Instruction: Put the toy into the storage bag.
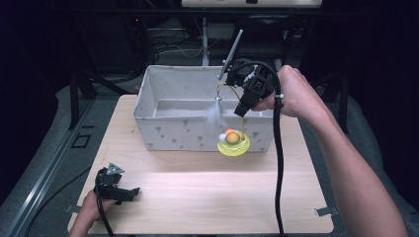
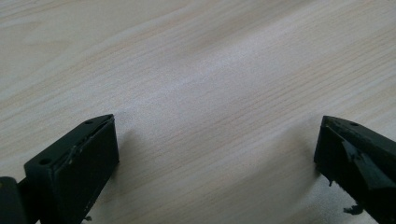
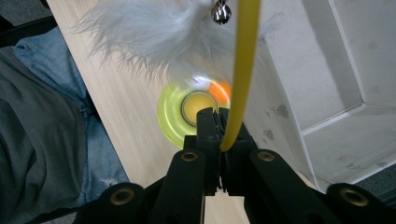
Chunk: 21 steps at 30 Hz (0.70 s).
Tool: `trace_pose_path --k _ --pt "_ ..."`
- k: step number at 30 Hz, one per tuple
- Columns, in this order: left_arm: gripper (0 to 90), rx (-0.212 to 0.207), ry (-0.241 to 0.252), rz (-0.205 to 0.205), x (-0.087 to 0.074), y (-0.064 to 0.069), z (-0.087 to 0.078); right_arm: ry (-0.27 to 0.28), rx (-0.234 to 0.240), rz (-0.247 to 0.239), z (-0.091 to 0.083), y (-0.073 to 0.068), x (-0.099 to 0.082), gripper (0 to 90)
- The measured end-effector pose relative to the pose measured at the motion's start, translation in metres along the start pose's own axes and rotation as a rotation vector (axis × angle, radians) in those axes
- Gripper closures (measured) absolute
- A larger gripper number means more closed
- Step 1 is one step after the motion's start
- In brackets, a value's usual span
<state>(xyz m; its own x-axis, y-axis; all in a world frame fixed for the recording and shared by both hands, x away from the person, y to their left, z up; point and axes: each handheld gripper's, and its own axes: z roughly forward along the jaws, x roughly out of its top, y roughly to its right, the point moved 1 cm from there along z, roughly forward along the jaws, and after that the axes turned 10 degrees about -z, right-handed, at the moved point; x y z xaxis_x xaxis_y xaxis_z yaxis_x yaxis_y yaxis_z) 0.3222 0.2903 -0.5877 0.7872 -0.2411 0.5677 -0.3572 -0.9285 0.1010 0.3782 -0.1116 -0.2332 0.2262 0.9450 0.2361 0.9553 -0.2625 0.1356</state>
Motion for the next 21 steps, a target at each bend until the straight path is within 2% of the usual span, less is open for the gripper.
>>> trace_pose_path --k 14,21 --pt "0.0 0.001 0.0 -0.001 0.0 0.0 0.0 0.018 -0.033 0.016 -0.021 0.014 0.017 87.7" --pt "0.0 0.0 0.002 -0.002 0.0 0.0 0.0 0.044 -0.051 0.053 -0.026 0.027 0.021 87.8"
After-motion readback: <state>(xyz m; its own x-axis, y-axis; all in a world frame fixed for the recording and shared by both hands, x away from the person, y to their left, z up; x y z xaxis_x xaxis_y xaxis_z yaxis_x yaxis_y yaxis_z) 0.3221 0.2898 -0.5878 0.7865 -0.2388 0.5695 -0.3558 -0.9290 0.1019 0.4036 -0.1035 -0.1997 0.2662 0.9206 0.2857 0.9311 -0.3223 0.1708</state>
